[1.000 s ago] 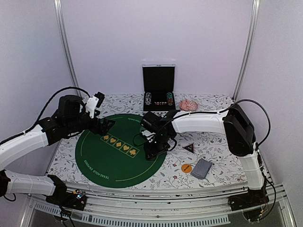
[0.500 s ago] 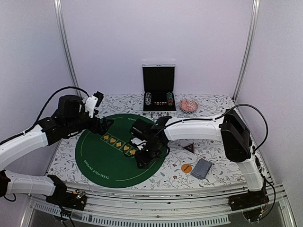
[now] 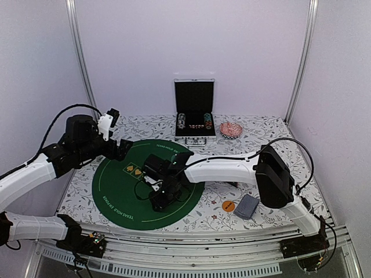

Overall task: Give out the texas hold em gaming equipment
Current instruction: Pick up the small blind button from the poker table mat.

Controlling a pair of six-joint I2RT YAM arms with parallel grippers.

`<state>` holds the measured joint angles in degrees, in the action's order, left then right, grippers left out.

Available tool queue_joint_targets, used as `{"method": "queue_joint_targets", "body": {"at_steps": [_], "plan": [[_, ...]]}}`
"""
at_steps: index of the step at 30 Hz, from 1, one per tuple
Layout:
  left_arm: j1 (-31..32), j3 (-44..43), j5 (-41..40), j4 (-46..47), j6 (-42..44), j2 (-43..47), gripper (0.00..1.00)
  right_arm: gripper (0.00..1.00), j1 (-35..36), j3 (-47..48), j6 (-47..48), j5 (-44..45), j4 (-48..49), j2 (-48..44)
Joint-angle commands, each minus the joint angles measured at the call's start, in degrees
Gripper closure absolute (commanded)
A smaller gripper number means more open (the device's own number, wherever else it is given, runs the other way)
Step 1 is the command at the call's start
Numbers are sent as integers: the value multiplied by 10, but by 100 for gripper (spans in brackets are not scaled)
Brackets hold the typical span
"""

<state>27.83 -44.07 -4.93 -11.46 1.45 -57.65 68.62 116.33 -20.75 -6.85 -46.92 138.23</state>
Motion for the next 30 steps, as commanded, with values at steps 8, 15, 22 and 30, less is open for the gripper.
{"method": "queue_joint_targets", "body": {"at_steps": [8, 15, 22, 30], "plan": [[-12, 4, 4, 4, -6, 11, 2, 67, 28, 42, -25, 15, 10, 53], [-13, 4, 12, 5, -6, 9, 2, 67, 27, 34, -17, 17, 15, 44], [-13, 5, 22, 9, -7, 5, 2, 68, 27, 31, -12, 32, 25, 28], [-13, 7, 30, 9, -7, 7, 2, 70, 24, -7, -5, 66, 58, -18]]}}
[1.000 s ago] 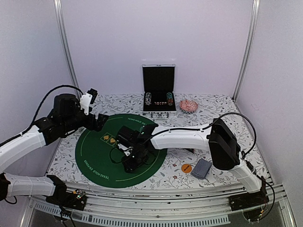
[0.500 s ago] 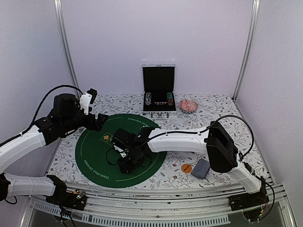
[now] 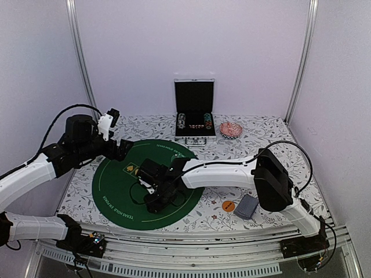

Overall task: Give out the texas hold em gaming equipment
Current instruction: Pick up the small blind button from the poker table mat, then pass from the right arm to the left

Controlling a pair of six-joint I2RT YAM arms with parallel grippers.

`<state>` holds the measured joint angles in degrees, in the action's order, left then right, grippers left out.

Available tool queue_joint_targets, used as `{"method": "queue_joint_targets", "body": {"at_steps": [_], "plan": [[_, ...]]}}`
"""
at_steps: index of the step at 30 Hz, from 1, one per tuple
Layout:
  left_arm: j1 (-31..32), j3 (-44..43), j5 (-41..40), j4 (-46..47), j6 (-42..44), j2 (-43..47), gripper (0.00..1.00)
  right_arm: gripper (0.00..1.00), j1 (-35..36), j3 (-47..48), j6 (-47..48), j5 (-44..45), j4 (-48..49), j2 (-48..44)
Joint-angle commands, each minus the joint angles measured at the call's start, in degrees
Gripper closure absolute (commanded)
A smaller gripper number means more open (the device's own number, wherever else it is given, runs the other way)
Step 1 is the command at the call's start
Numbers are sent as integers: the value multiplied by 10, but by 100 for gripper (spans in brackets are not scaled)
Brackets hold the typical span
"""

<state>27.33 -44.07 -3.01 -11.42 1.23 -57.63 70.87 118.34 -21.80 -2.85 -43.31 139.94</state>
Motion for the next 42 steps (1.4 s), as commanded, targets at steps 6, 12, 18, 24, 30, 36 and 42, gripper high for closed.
{"method": "queue_joint_targets", "body": {"at_steps": [6, 12, 18, 24, 30, 36, 42], "plan": [[-8, 10, 13, 9, -5, 11, 2, 70, -2, -43, 3, 31, 25, -48], [-7, 11, 22, 10, -7, 11, 2, 71, -6, -64, 5, 66, 32, -84], [-8, 9, 64, 10, -9, 4, 2, 72, -7, -121, 38, 133, 103, -145], [-6, 3, 242, 25, -21, -4, 11, 72, -6, -217, 115, 213, 234, -227], [-5, 3, 401, 59, -65, -14, 11, 72, -1, -256, 216, 286, 358, -264], [-5, 4, 365, 52, -73, -27, 10, 72, 3, -262, 273, 303, 391, -265], [-7, -4, 368, 43, -78, -37, 23, 72, 4, -287, 265, 302, 410, -279]]}}
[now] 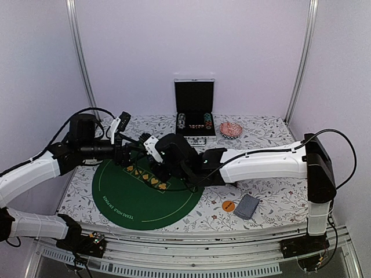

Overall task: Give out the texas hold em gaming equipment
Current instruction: Pass from the right arm to the left

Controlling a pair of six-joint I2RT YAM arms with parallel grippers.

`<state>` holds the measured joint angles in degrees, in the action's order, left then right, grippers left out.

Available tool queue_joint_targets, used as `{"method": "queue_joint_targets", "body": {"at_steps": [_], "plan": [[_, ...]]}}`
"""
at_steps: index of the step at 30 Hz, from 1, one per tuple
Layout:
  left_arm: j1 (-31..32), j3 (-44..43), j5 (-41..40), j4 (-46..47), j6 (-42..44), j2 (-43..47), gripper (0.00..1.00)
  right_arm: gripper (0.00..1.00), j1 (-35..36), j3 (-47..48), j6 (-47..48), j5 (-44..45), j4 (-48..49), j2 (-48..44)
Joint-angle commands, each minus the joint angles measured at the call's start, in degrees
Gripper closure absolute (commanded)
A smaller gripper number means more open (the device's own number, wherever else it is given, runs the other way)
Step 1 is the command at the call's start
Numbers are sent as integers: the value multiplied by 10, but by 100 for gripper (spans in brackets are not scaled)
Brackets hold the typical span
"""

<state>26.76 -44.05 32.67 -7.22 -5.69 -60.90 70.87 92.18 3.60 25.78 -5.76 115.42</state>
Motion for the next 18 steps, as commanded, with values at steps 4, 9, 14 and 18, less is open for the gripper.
{"method": "queue_joint_targets", "body": {"at_steps": [4, 9, 14, 18], "plan": [[-3, -5, 1, -1, -17, -11, 32, 72, 3, -46, 17, 6, 66, -53], [-5, -10, -11, -12, -20, -34, 40, 72, 5, -49, 25, 5, 78, -56], [-5, -23, 14, -19, -25, -52, 39, 72, 5, -50, 27, 1, 84, -56], [-5, -19, 23, -8, -28, -42, 38, 72, 5, -48, 30, 0, 86, -56]]}}
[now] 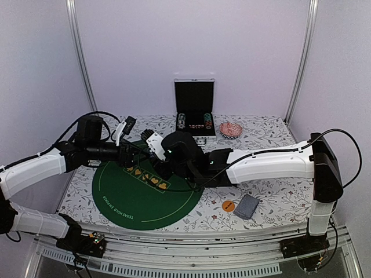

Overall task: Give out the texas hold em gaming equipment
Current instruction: Pass from the right arm to the left

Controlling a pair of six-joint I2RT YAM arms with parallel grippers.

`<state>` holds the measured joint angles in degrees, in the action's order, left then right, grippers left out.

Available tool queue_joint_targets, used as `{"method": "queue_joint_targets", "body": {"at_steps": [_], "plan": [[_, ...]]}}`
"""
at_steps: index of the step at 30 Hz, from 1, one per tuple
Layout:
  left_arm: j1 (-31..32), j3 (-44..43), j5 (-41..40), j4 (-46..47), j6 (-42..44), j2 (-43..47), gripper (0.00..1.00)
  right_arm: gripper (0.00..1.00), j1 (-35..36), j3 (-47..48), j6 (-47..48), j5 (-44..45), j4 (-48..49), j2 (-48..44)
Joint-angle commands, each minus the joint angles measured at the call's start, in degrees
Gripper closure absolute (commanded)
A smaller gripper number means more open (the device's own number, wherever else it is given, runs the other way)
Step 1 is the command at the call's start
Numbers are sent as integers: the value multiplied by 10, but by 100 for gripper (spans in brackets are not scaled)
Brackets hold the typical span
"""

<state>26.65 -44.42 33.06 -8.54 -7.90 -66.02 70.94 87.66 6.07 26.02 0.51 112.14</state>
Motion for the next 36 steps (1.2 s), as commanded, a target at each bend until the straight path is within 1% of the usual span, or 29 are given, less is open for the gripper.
{"method": "queue_joint_targets", "body": {"at_steps": [1, 6, 10, 13, 18, 20, 21, 25, 29, 30, 33, 36], "plan": [[-4, -13, 17, 5, -6, 11, 38, 72, 5, -3, 6, -5, 22, -22], [-3, -11, 23, 9, -8, 12, 41, 72, 7, 3, 11, -11, 23, -20], [-4, -12, 33, 11, -9, 10, 51, 72, 10, 7, 19, -12, 23, -18], [-4, -10, 42, 14, -9, 11, 65, 72, 11, 9, 19, -13, 22, -17], [-4, -2, 80, 27, -12, 14, 86, 72, 11, 11, 19, -13, 22, -14], [-3, -2, 89, 29, -12, 14, 97, 72, 12, 11, 21, -9, 22, -14], [-2, -1, 91, 28, -12, 14, 100, 72, 12, 11, 21, -7, 22, -15], [-3, 0, 99, 28, -12, 16, 100, 72, 12, 7, 23, -1, 24, -17], [-3, 0, 87, 27, -8, 21, 100, 71, 12, -1, 23, 7, 22, -23], [-3, 0, 83, 24, -7, 22, 100, 69, 11, -5, 21, 6, 22, -27], [-4, -3, 60, 18, -3, 24, 100, 60, 12, -27, 17, 25, 19, -44], [-7, -5, 23, 11, -1, 26, 100, 55, 8, -60, 10, 46, 17, -82]]}}
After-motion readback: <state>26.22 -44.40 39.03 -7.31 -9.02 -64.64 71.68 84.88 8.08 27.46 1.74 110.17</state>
